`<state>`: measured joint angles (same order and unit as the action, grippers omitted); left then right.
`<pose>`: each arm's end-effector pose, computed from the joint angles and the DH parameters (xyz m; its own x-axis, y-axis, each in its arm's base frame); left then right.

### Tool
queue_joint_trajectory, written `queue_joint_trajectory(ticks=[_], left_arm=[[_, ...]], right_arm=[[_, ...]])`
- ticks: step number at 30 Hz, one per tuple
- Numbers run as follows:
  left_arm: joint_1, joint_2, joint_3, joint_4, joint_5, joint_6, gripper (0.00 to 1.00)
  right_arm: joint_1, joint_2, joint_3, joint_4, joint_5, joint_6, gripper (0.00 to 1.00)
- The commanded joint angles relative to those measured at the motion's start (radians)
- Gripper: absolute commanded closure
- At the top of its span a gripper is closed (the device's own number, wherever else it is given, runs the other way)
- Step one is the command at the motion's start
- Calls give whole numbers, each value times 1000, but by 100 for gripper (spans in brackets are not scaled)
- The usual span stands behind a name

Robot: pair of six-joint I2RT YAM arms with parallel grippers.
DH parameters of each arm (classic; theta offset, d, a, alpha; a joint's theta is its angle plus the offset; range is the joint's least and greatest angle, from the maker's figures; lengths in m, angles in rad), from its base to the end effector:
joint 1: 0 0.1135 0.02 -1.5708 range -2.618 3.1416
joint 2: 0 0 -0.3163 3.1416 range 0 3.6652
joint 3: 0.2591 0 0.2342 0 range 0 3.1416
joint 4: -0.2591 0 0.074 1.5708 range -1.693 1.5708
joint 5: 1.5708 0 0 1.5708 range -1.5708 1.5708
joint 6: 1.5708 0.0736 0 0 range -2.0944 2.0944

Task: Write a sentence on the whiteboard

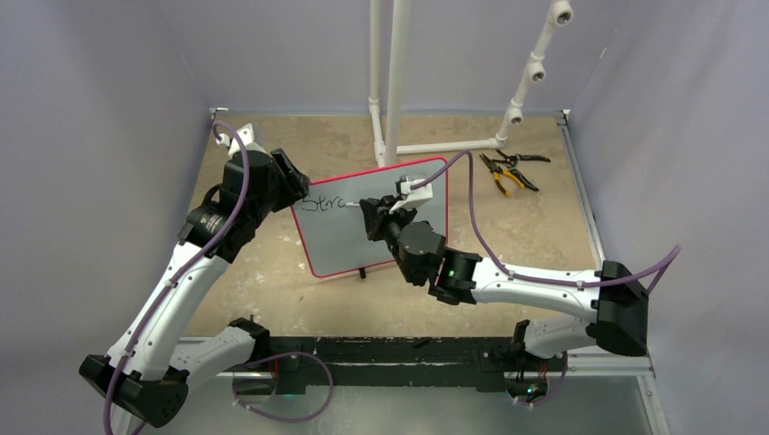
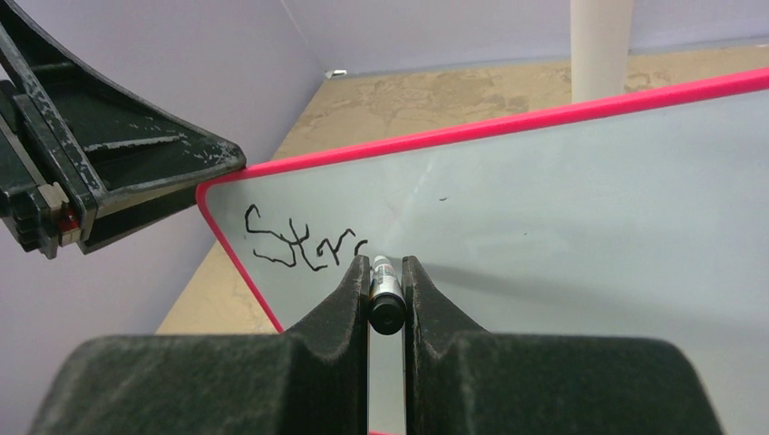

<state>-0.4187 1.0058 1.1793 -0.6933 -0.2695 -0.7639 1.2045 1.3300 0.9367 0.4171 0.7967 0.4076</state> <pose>0.1807 -0.0590 0.4068 -0.4528 -0.5283 -0.7182 -0.1834 0.8435 -0.5049 0.1573 0.2632 0.3923 -0.1494 0.3842 -0.9111 -0.3675 0.8338 0.4119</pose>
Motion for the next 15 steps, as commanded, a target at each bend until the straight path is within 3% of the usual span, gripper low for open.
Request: queue_joint_trajectory(ticks=[1,15], left_arm=[[-2,-13,-12,-8,46,-9,48],[-2,-21,-14,-14,45,-7,48]], right_arm=[[-9,-36,29,53,68,-40,100],[-8,-21,35,86,20,-58,100]])
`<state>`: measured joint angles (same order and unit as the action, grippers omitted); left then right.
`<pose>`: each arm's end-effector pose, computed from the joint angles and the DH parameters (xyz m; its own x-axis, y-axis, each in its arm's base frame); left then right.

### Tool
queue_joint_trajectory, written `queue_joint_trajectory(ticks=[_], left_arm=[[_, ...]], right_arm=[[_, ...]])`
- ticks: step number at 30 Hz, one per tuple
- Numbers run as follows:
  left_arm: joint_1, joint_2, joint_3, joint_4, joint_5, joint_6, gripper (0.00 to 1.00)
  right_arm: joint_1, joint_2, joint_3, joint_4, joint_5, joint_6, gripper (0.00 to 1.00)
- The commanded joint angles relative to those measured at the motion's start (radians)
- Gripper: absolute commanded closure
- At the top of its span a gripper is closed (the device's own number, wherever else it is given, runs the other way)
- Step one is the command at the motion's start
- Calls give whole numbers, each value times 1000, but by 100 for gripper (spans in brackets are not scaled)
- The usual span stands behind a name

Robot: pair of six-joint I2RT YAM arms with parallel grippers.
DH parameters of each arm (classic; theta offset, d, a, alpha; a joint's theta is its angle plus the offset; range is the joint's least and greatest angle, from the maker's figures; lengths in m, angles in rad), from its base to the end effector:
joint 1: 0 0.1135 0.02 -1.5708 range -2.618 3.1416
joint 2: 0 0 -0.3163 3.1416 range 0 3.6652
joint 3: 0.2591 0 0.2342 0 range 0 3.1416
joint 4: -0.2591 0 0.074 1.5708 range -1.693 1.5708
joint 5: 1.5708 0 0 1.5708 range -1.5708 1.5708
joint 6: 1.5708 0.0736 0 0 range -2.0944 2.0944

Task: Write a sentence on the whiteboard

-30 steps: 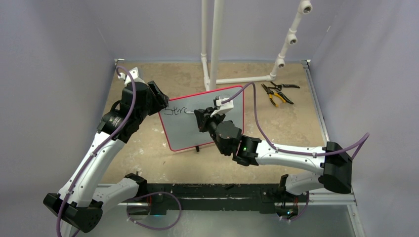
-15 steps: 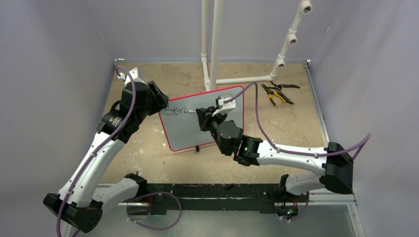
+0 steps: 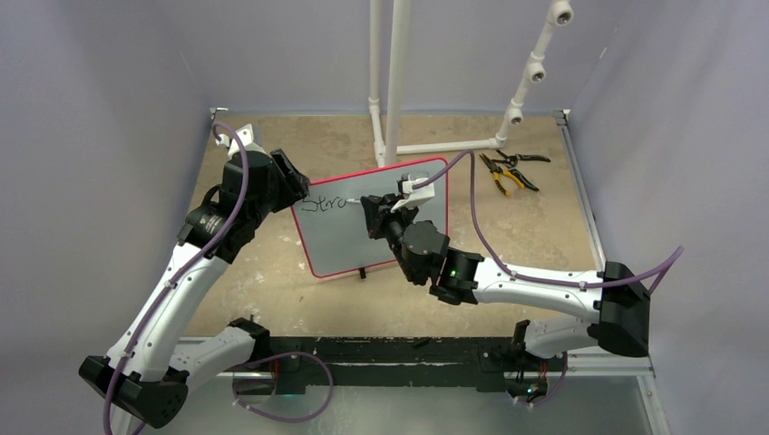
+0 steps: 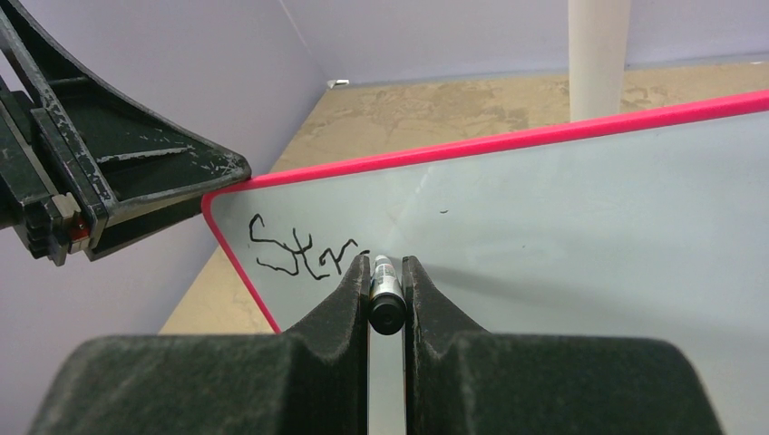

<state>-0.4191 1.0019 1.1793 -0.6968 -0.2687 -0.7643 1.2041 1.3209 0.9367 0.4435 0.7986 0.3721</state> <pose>0.1794 -0.0585 0.4070 -0.4531 -0.5285 -0.7179 -0.1825 0.8432 -0.5056 0.1565 0.2605 0.3982 -0.1238 0.3852 -0.9145 -0.3756 0.8348 0.4025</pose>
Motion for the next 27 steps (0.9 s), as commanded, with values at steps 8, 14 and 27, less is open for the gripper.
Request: queue_joint_trajectory(ticks=[8,14,27], left_arm=[[-1,-24,-15,-13,49,-7,48],[-1,-31,-19,-12,51,-9,48],[-1,-25,-17,-8,57,-9,48]], right_arm=[[-6,-51,3,102,-32,-28,100],[-6,-75,-18,82,-10,-1,100],[-6,-48,0,12,33,28,100]])
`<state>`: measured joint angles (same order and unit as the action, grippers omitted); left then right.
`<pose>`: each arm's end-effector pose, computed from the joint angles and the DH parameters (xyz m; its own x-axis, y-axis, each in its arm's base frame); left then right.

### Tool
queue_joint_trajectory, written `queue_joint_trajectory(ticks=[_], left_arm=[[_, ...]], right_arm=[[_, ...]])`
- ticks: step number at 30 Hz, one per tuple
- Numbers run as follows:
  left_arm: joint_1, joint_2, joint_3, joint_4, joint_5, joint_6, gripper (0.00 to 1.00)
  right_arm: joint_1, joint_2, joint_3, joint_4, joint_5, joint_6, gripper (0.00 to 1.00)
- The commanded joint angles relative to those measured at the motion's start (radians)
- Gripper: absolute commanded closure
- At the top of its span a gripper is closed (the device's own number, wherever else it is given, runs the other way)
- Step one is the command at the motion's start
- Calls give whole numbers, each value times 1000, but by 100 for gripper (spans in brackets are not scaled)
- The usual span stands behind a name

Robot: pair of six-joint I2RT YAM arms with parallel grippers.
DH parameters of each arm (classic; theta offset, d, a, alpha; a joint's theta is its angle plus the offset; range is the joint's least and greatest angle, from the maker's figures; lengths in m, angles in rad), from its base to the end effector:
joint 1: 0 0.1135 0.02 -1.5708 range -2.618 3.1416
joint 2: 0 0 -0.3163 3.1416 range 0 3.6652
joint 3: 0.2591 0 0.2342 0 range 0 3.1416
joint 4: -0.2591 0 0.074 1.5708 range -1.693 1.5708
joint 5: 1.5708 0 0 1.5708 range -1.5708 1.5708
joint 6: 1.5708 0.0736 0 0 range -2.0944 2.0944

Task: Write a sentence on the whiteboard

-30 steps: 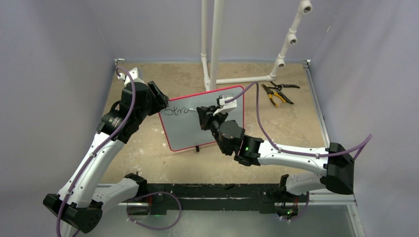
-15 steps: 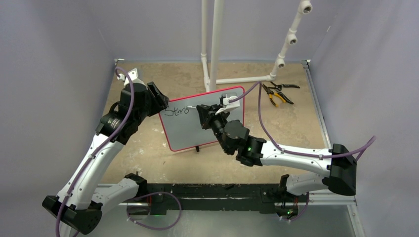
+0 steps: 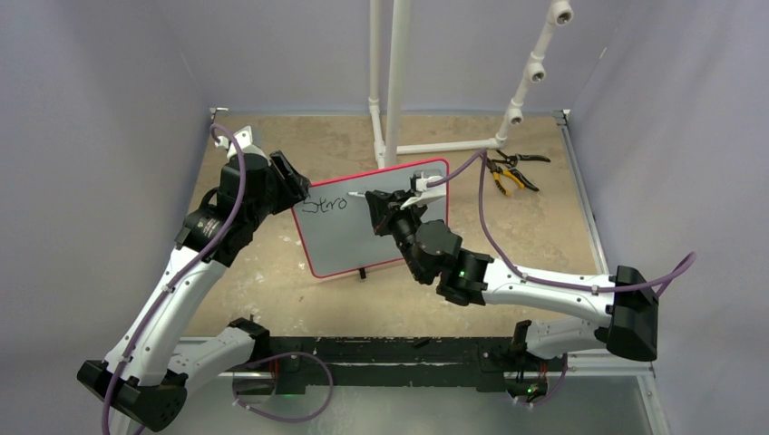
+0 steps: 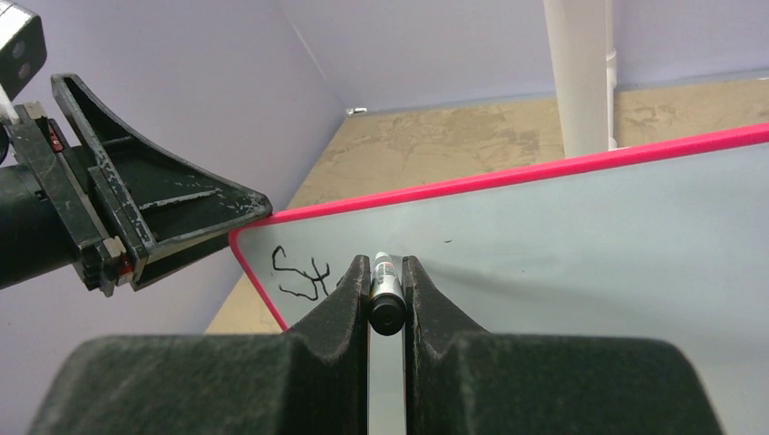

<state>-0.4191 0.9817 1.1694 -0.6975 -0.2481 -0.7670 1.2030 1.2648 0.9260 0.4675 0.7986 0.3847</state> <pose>0.1739 -0.0577 0.4067 -0.4588 -0.5320 -0.7116 -0.1663 0.8382 -0.5195 0.1508 0.2446 0.4125 -0.1057 0.4540 -0.8847 -0.3840 0.8021 0.4574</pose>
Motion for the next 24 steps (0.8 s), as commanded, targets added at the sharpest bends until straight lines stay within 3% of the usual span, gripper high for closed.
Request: queue_joint_trajectory(ticks=[1,24], left_arm=[[-1,-5,-6,-8,36,-6,48],[-1,-14,-14,-11,36,-10,48]], right_arm=[[-5,11,13,-18,30,17,100],[-5,52,42,-115,63,56,100]])
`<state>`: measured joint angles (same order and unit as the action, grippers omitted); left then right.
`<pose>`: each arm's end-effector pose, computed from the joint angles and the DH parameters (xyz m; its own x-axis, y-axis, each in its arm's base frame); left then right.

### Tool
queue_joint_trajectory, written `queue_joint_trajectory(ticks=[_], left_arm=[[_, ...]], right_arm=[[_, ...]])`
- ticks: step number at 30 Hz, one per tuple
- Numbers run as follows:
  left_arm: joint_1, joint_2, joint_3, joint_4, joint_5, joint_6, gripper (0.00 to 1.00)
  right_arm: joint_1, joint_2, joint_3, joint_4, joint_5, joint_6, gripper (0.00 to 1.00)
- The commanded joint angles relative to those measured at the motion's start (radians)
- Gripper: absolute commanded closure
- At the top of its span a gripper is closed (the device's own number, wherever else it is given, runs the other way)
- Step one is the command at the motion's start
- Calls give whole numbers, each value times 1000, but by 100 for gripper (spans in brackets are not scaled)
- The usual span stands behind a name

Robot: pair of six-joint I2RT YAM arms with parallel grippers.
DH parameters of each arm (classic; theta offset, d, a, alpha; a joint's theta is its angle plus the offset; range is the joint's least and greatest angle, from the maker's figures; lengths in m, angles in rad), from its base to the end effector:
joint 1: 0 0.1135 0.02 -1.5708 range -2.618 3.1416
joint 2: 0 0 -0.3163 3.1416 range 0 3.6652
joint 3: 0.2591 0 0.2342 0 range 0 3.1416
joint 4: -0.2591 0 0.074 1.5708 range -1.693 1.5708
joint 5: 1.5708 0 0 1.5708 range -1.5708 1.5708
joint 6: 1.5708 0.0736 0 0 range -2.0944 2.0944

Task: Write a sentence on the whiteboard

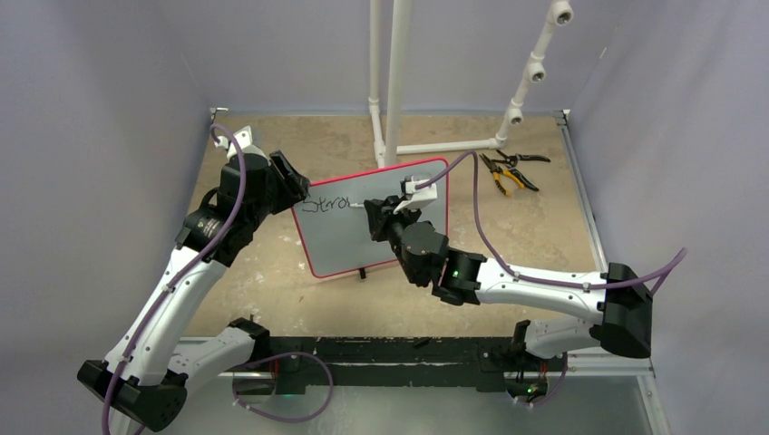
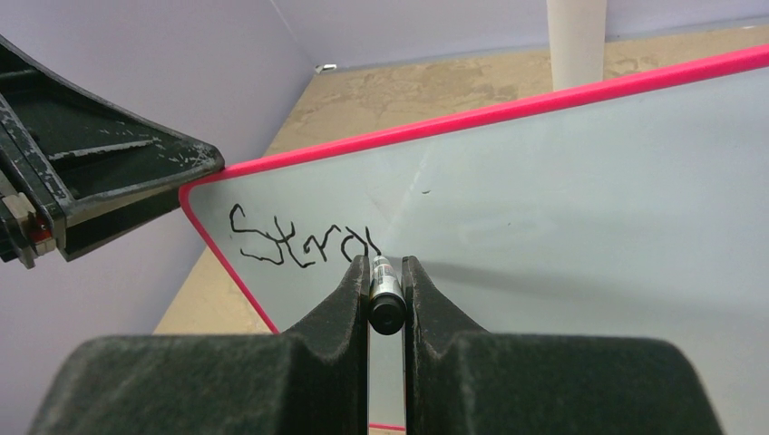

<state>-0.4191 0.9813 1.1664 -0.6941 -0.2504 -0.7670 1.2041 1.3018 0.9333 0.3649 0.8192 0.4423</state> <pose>0.1741 -0.0576 0.4063 -0.4569 -0.5325 -0.7125 -0.1674 0.8382 -0.5191 0.1552 0.2542 0.3924 -0.1619 0.3937 -0.9049 -0.3388 0.8391 0.4256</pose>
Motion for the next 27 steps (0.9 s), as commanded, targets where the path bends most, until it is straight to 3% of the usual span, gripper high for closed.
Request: queue_joint_trajectory(ticks=[1,27], left_arm=[[-1,-14,-11,-16,37,-9,48],[-1,-26,0,-25,26,-11,48]], right_arm=[[-6,14,35,-10,42,-2,100],[-6,-28,24,109,76,-53,100]])
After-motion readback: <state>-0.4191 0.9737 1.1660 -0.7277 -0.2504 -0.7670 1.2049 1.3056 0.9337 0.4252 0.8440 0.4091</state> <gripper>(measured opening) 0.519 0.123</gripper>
